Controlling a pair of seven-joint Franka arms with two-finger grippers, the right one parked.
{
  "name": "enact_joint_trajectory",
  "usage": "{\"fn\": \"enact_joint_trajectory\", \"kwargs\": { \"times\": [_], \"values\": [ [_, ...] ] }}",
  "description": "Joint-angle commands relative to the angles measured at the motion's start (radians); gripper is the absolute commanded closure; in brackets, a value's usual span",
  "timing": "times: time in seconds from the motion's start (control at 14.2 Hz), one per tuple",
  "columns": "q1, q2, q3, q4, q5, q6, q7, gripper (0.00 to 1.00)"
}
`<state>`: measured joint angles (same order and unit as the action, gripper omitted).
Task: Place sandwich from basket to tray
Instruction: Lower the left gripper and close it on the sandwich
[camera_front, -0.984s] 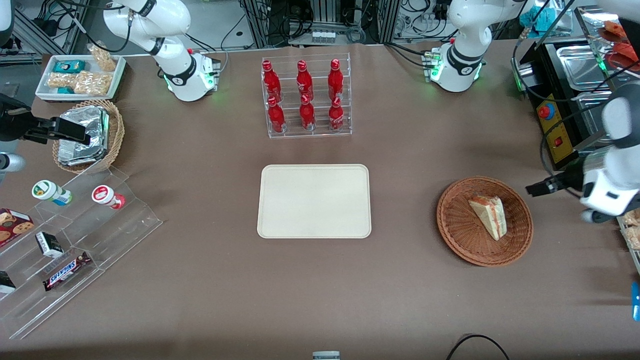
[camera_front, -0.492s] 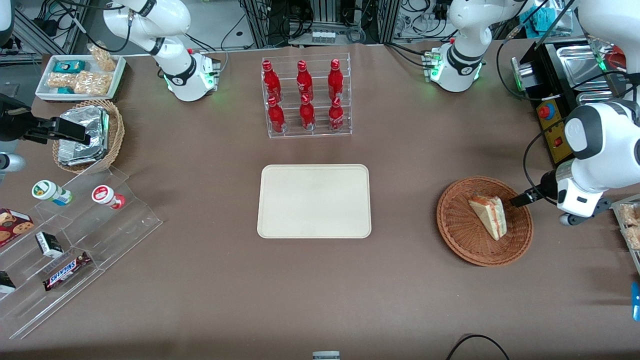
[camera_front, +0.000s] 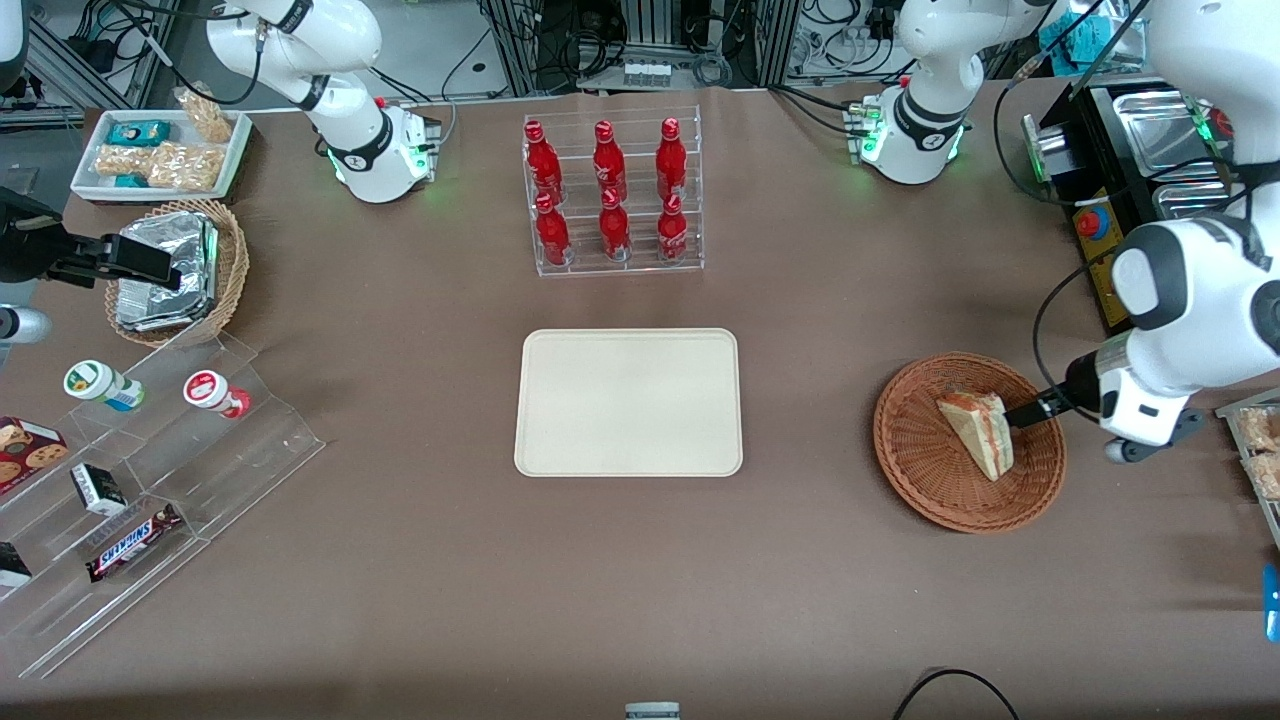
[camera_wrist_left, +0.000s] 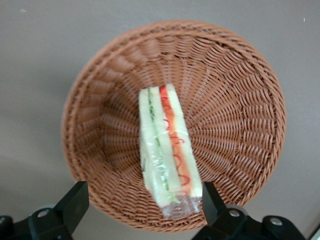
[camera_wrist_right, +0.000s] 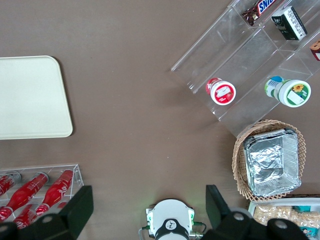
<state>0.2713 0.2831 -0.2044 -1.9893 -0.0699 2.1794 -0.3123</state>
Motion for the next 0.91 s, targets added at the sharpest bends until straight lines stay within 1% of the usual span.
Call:
{"fn": "enact_joint_trajectory", "kwargs": {
  "times": [0.0, 0.14, 0.42, 0.84],
  "values": [
    [-0.029, 0.051, 0.000, 0.030, -0.010, 0.007, -0.021, 0.00],
    [-0.030, 0.083, 0.000, 0.026, -0.008, 0.007, -0.027, 0.00],
    [-0.029, 0.090, 0.003, 0.023, -0.007, -0.004, -0.028, 0.00],
    [-0.046, 0.136, 0.002, 0.024, -0.008, 0.025, -0.034, 0.00]
  ]
}}
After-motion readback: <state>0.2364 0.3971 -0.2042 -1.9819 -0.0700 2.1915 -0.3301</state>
